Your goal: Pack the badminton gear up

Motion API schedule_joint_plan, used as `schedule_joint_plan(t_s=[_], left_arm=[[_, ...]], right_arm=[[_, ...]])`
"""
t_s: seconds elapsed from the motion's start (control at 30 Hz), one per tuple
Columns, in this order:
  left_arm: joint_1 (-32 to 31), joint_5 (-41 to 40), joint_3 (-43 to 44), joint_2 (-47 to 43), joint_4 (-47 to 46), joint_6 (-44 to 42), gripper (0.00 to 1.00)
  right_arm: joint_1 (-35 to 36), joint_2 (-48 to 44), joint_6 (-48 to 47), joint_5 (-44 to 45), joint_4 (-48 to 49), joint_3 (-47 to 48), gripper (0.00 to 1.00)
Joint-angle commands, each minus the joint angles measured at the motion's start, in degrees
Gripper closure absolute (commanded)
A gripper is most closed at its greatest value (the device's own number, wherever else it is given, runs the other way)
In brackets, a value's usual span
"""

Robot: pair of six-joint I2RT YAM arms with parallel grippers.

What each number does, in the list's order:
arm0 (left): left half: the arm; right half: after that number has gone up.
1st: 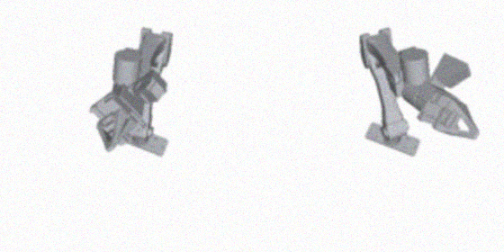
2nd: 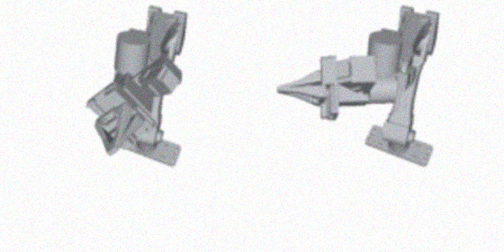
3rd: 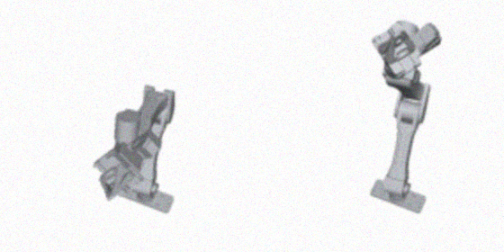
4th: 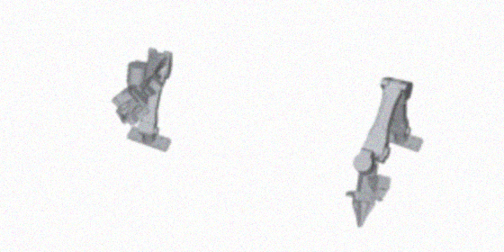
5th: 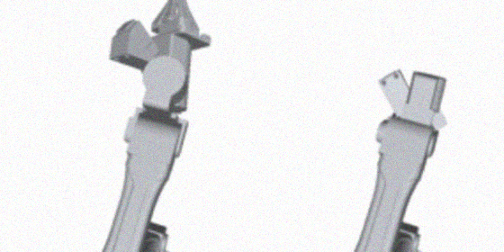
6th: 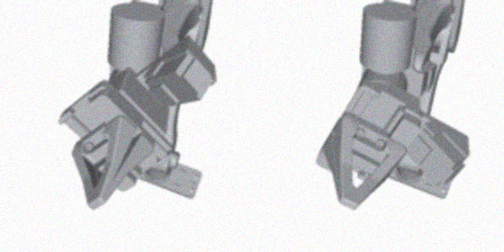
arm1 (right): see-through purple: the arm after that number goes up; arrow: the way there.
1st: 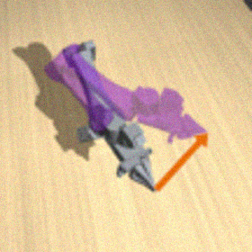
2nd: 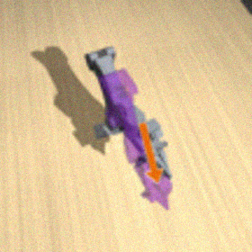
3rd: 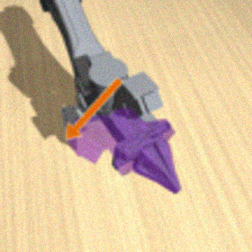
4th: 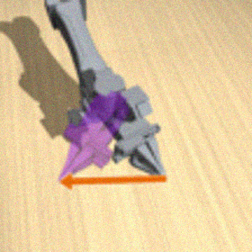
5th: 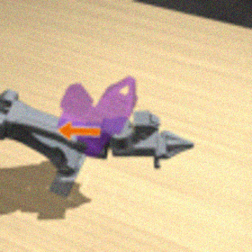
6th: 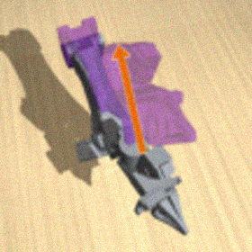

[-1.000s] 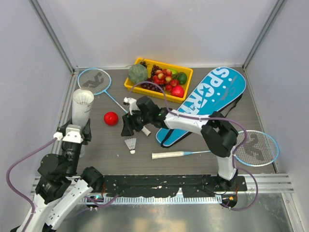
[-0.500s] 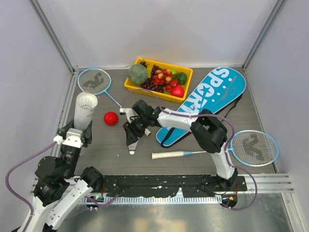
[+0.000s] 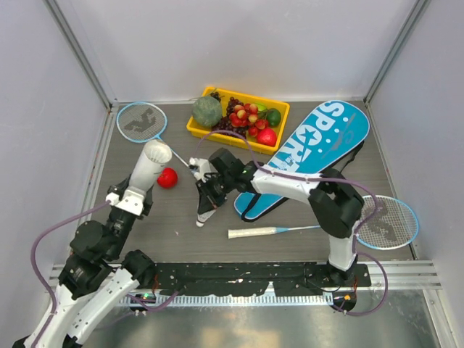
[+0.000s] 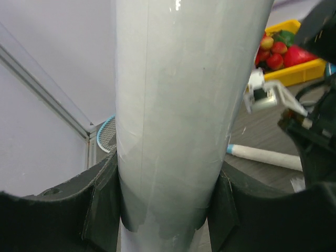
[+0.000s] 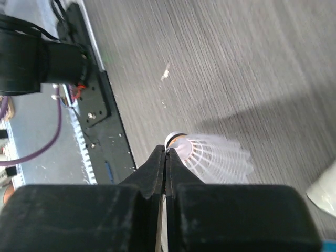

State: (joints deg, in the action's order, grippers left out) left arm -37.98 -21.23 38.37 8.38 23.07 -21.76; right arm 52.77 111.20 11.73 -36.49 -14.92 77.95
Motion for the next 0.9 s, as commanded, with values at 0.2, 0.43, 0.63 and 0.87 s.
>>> schedule_joint_plan(t_s=[0.2, 0.43, 0.63, 0.87], left_arm=[[0.18, 9.45, 0.57, 6.29, 0.13, -2.06, 0.57], [0.18, 16.74, 1.80, 12.00, 1.45, -0.39, 0.58], [0.18, 18.59, 2.76, 15.79, 2.59, 0.05, 0.60], [0.18, 18.68, 3.64, 16.14, 2.59, 0.23, 0.60]], right_arm=[[-1.18, -30.13, 2.95, 24.85, 2.26, -3.24, 0.95], [-0.66, -44.74, -2.13, 32.27, 4.46, -5.10, 0.95], [1.63, -47.13, -7.85, 31.74, 1.21, 0.79, 0.95], [5.40, -45.02, -9.79, 32.45, 1.21, 3.34, 0.95]])
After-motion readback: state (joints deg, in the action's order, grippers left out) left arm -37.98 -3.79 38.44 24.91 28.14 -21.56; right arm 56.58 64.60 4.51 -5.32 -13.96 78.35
